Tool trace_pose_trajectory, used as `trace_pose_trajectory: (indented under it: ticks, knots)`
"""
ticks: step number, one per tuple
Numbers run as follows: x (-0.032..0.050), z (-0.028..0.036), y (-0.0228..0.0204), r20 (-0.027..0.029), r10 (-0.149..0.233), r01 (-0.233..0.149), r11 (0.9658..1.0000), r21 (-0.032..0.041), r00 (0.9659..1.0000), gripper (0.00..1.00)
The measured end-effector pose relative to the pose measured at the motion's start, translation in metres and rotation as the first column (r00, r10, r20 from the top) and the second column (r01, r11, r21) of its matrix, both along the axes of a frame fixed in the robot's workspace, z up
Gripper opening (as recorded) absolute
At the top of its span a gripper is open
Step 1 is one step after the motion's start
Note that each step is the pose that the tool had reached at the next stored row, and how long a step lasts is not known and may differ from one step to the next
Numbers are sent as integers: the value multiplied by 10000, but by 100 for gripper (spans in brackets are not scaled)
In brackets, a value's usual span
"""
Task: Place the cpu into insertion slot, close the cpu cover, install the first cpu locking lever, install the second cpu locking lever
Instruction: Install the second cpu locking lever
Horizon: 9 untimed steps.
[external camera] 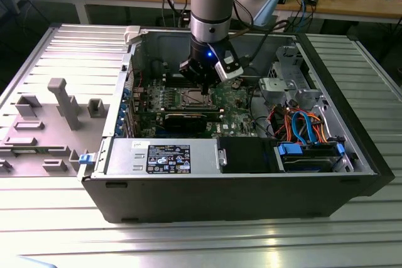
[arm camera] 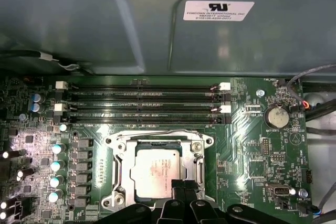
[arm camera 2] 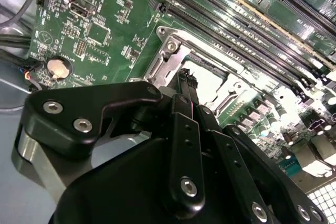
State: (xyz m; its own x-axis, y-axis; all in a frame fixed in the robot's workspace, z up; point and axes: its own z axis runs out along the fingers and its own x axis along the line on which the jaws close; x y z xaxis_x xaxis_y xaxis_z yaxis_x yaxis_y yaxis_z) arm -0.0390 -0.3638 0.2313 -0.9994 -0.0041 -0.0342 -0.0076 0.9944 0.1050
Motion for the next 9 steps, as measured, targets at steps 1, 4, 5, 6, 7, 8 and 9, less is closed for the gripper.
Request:
trace_pose_trajectory:
  ticks: [1,4,5,6,7,8,9]
  knots:
    - [0,0,-2,-1,-1,1,10000,1,10000,11]
    - [0,0,-11,-1,1,-1,10000,0,10000,11]
    - [0,0,-11,-1,1,-1,10000,1,10000,11]
    - [0,0,-11,-1,1,-1,10000,0,10000,11]
    - [0,0,-11,-1,1,-1,10000,1,10000,11]
    - [0,0,-11,-1,0,0,10000,1,10000,11]
    - [0,0,-11,-1,1,-1,10000,0,10000,11]
